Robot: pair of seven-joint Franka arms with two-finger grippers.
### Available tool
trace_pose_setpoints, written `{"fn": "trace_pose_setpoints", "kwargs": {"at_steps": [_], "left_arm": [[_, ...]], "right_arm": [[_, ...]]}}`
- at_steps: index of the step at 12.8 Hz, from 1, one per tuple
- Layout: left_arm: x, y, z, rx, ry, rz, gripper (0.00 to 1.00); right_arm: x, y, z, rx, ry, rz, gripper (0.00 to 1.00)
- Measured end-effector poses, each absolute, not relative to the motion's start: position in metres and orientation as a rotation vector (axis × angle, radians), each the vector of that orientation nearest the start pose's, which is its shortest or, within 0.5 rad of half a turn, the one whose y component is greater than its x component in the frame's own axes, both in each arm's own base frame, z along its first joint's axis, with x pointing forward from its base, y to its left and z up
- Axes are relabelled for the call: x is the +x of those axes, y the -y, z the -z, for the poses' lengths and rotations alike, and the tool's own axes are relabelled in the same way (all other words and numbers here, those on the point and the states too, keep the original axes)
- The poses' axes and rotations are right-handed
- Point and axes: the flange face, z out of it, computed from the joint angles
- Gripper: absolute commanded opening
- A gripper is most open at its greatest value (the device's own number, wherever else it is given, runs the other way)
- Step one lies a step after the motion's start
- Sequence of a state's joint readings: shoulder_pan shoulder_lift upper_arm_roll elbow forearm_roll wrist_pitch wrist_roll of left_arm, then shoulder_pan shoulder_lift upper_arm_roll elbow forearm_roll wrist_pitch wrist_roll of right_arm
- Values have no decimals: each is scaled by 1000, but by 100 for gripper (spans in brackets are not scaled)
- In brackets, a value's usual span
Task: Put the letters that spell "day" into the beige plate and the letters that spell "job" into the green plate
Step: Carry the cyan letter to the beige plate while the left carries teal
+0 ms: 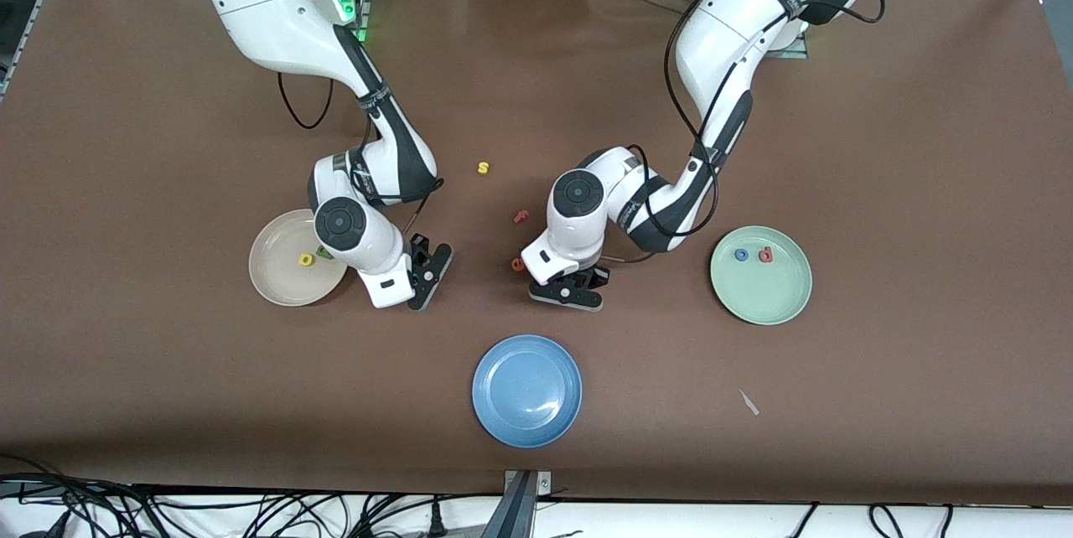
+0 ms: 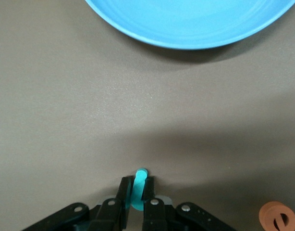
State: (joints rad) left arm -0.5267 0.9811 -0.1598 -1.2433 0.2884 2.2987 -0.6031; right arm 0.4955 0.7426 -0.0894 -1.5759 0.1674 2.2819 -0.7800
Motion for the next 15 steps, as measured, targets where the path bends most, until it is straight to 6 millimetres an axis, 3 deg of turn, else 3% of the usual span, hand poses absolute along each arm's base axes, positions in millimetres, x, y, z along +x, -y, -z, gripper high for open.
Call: {"fn": "trace_pose_setpoints", "kwargs": {"at_steps": [3, 8, 12, 15], "left_arm": [[626, 443, -201, -3097, -261, 222, 0], [648, 401, -279, -3041, -228, 179, 0], [663, 334, -342, -2960, -348, 61, 0], [672, 251, -369, -2982, -462, -34, 0]], "right_arm": [[649, -268, -233, -2670, 1512, -107, 0], [663, -191, -262, -2770, 1378, -247, 0], [657, -134, -268, -2842, 1257, -315, 0], [649, -94, -257, -2885, 1168, -381, 1]]}}
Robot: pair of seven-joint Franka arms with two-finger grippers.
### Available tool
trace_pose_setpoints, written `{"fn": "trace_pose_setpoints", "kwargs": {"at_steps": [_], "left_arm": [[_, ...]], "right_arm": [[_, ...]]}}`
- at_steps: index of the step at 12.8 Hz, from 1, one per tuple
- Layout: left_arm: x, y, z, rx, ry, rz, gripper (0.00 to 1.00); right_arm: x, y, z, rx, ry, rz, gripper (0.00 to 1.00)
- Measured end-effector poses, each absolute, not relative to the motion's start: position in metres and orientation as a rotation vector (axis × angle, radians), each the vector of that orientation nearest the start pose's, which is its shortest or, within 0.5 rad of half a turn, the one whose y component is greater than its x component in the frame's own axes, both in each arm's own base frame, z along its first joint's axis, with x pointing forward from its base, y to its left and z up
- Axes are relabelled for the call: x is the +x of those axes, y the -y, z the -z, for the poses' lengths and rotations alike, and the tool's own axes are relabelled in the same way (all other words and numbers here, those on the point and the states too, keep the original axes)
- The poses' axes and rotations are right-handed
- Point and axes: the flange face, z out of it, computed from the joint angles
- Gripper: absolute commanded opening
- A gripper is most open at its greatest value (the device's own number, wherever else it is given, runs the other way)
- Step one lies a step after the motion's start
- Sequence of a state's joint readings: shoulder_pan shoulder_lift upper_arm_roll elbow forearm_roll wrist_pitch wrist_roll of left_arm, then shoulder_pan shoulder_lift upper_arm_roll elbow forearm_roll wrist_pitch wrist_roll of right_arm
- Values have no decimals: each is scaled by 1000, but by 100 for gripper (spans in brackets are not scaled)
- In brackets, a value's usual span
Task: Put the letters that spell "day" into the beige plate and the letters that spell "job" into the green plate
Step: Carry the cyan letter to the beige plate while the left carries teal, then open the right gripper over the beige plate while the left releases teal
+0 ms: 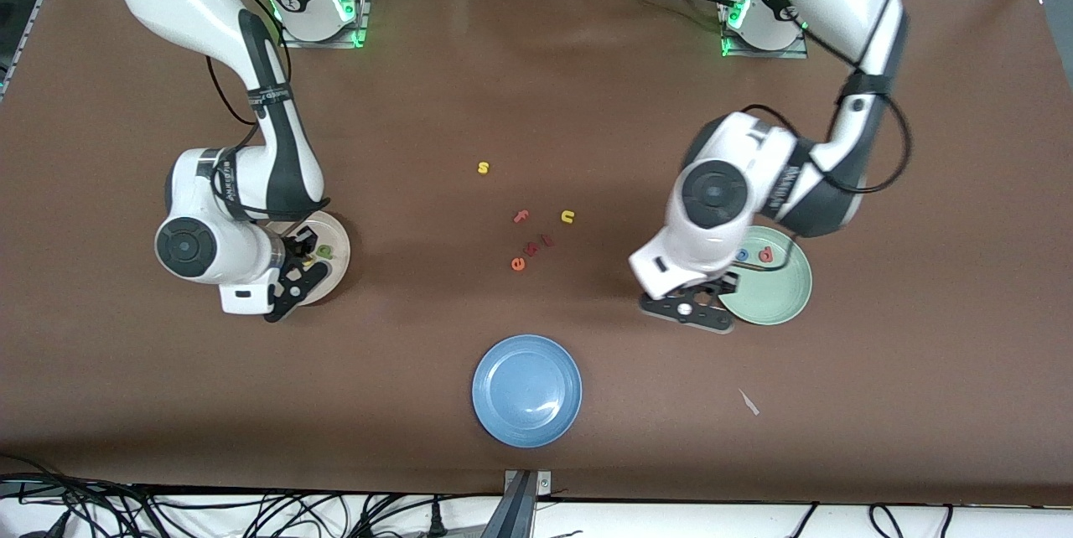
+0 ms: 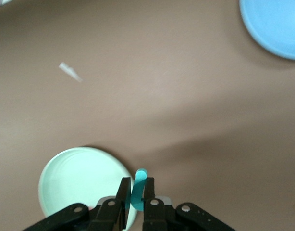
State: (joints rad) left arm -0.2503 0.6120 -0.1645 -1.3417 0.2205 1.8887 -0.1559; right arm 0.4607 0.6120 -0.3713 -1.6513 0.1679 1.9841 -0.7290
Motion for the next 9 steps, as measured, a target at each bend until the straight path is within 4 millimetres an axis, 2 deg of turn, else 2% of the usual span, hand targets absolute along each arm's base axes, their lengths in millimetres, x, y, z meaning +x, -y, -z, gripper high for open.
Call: {"fn": "trace_pose_setpoints", "kwargs": {"at_steps": [2, 3, 4, 7, 9], "left_arm": [[670, 194, -371, -2987, -536, -108, 0], [666, 174, -362, -2977, -581, -155, 0], [661, 161, -352, -2967, -624, -197, 0], [652, 153, -325, -2950, -737, -220, 0], [644, 142, -295, -2954, -794, -168, 0]], "right_arm": [[645, -79, -250, -2897, 1123, -408, 17], [644, -72, -246, -2896, 1094, -413, 82], [644, -67, -243, -2893, 1065, -415, 100], [645, -66, -243, -2901, 1012, -403, 100], [645, -74, -250, -2923, 928, -425, 100]]}}
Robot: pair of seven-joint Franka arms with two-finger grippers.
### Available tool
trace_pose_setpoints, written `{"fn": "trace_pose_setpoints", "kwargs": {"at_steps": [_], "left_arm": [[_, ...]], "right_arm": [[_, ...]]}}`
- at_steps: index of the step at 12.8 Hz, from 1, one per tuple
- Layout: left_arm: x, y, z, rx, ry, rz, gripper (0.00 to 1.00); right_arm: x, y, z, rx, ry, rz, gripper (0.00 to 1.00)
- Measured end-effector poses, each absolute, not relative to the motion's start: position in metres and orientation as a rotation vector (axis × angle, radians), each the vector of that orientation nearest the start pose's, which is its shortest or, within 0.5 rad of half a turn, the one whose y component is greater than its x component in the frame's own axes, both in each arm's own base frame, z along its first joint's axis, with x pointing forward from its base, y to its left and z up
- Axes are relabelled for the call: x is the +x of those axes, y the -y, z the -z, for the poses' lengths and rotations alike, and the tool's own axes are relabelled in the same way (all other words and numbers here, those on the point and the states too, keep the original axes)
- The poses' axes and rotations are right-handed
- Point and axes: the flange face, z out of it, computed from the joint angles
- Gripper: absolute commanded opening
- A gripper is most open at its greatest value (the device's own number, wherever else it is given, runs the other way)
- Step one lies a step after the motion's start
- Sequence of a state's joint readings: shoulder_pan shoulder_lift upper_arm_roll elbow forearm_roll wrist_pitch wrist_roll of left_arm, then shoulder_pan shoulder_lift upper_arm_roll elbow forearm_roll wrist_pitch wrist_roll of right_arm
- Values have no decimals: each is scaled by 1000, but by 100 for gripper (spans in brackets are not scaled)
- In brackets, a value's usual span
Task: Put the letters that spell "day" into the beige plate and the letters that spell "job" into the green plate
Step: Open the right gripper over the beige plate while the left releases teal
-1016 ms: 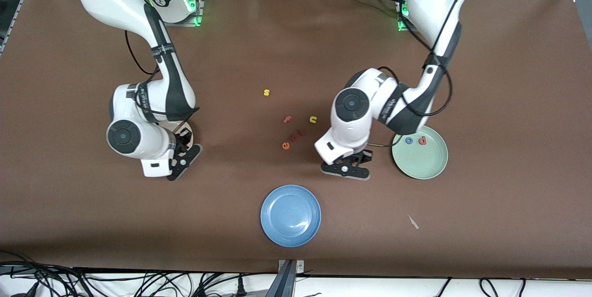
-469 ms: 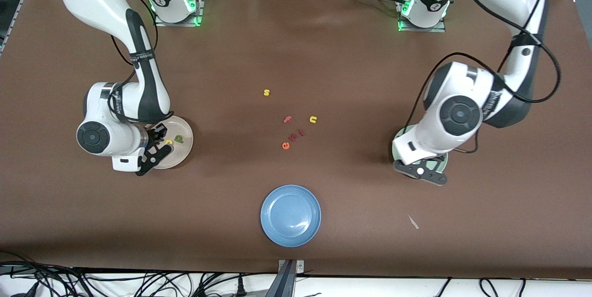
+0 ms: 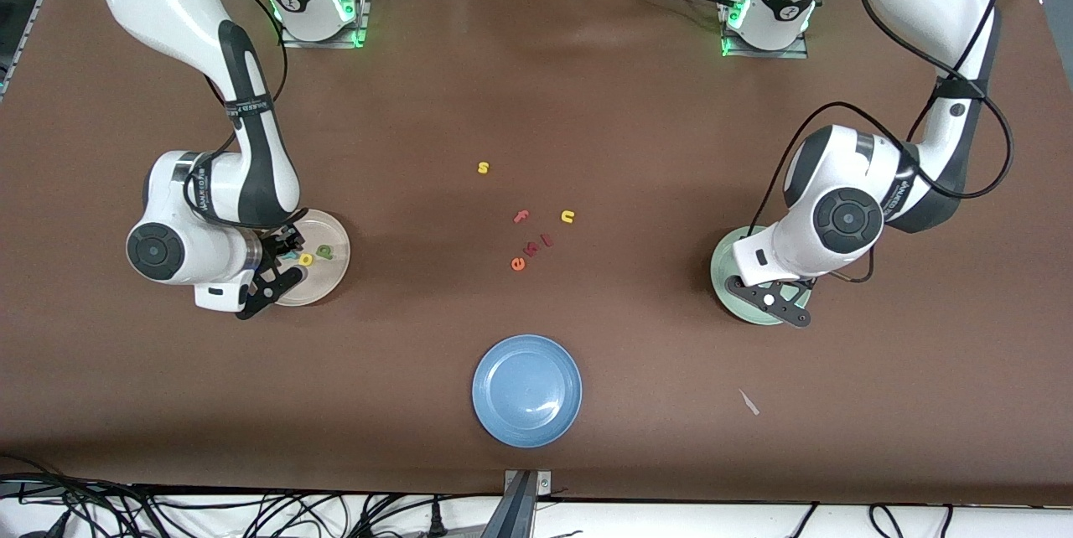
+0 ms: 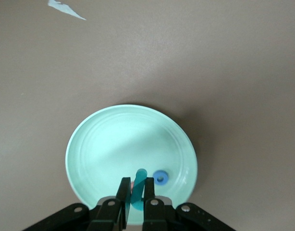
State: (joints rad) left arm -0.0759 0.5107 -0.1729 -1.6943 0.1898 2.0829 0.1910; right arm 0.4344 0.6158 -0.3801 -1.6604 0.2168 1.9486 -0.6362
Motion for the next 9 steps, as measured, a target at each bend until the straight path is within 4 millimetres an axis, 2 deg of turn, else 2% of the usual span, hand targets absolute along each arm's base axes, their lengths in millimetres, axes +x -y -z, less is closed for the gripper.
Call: {"fn": "trace_pose_setpoints", "kwargs": {"at_steps": [3, 6, 8, 9], "left_arm": [[619, 125, -247, -2951, -853, -95, 0], [592, 97, -204, -2938, -883, 23, 0], [578, 93, -185, -2940, -911, 49, 0], [577, 95, -183, -2919, -945, 56, 0]], "right_arm": [[648, -87, -266, -2933, 785, -439, 100], [657, -97, -288, -2937, 754, -410, 100], [660, -107, -298, -2930, 771, -409, 100], [659, -110, -300, -2928, 776, -412, 100]]}}
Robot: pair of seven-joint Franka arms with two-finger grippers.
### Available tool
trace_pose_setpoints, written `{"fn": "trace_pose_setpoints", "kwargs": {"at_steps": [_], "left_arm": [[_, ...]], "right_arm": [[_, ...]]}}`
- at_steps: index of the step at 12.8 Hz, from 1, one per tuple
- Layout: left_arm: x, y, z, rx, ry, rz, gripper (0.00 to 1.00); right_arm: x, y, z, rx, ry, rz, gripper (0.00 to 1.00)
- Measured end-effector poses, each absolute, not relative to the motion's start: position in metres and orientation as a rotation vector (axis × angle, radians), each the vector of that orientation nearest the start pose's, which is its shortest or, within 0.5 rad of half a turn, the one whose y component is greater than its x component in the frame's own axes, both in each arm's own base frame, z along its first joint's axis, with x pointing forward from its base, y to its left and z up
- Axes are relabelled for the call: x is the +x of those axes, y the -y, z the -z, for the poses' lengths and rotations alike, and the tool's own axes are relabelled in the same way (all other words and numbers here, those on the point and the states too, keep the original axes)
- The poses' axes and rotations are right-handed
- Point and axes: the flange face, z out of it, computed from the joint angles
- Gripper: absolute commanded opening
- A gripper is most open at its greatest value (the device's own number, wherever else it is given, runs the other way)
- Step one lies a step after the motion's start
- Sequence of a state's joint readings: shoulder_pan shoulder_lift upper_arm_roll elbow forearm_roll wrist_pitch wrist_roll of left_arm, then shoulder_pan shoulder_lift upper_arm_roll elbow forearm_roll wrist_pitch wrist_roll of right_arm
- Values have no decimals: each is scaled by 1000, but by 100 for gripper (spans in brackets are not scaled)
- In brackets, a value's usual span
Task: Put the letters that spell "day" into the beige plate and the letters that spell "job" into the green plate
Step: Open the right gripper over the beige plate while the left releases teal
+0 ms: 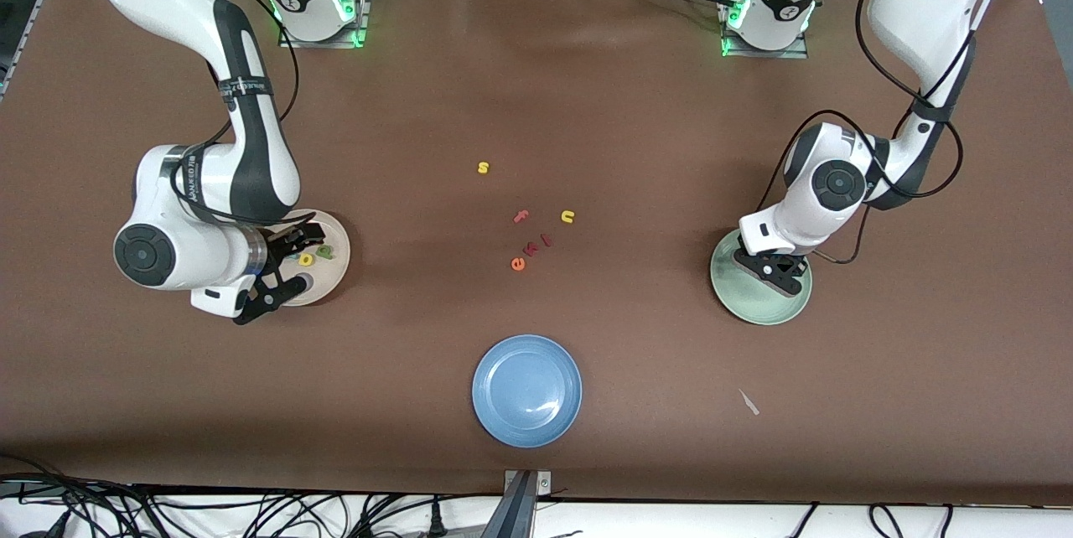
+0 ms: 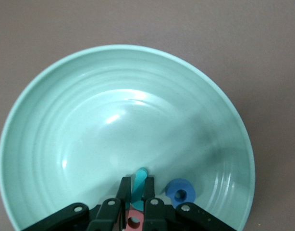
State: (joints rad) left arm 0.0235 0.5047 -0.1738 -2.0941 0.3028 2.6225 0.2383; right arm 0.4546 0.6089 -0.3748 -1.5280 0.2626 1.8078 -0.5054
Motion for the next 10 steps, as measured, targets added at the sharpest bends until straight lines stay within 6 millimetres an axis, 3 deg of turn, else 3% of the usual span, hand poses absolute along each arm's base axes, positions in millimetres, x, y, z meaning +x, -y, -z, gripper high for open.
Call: {"fn": "trace_pose_setpoints", "kwargs": {"at_steps": [1, 3, 8, 10], "left_arm": [[578, 96, -184, -2894, -978, 73, 25], [579, 97, -185, -2876, -1001, 84, 100], [584, 98, -191, -2872, -1001, 109, 100], [587, 97, -202, -2865, -992, 119, 100]], "right_arm": [[659, -111, -300, -2925, 777, -421, 100], [658, -111, -300, -2920, 777, -435, 100], [660, -123, -320, -2900, 805, -458, 100], [658, -127, -322, -2893, 810, -478, 100]]}}
